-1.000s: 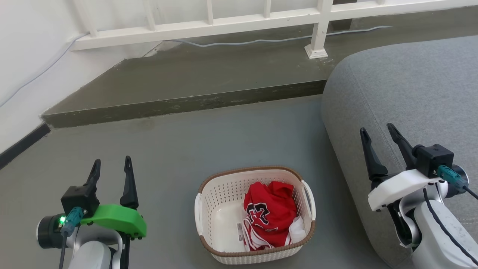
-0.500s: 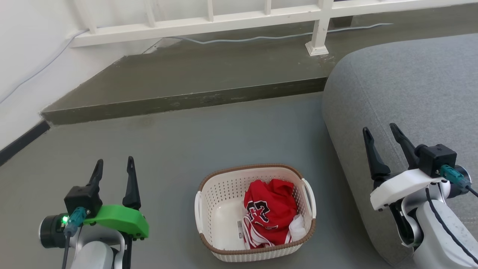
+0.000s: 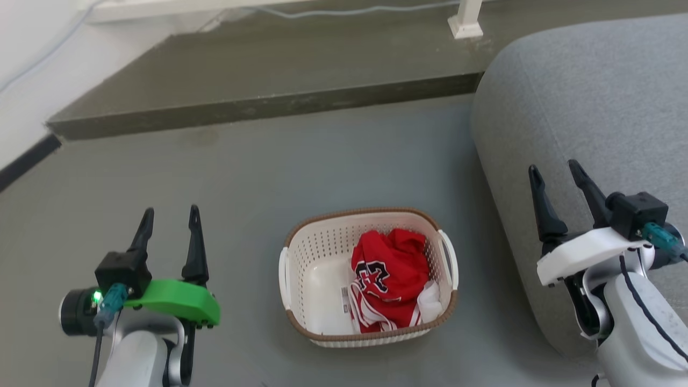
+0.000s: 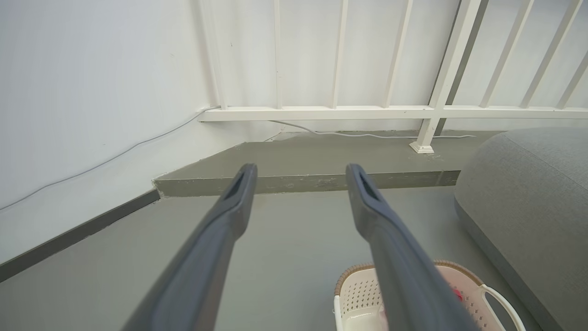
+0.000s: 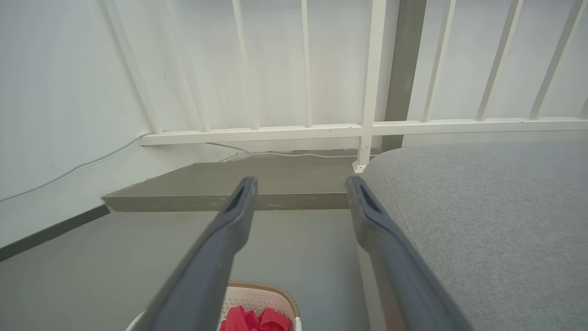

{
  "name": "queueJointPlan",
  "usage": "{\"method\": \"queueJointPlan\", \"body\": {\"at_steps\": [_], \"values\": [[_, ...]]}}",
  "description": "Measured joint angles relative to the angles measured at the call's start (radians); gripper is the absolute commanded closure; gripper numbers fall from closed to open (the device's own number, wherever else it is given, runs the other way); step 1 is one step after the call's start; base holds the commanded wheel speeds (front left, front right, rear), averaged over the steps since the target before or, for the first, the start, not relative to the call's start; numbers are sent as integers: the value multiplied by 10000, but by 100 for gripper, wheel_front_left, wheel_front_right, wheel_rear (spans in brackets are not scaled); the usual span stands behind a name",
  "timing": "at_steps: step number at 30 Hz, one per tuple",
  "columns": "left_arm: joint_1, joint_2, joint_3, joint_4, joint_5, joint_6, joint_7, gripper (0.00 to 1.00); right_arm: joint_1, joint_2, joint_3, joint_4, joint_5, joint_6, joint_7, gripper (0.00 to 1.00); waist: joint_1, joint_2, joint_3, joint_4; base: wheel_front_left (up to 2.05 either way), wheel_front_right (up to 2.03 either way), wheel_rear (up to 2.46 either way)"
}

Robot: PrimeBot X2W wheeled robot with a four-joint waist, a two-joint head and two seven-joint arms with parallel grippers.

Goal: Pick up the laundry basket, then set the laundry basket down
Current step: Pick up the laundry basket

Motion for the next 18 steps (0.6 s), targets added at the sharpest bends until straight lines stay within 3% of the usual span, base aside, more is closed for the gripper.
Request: {"method": "queueJointPlan", "body": {"at_steps": [18], "values": [[-1213,-198,-209,-201,19,0,17,0,-1484,33,-207,257,-13,261,-17,0,0,0,2277,35,0,0,0]]}}
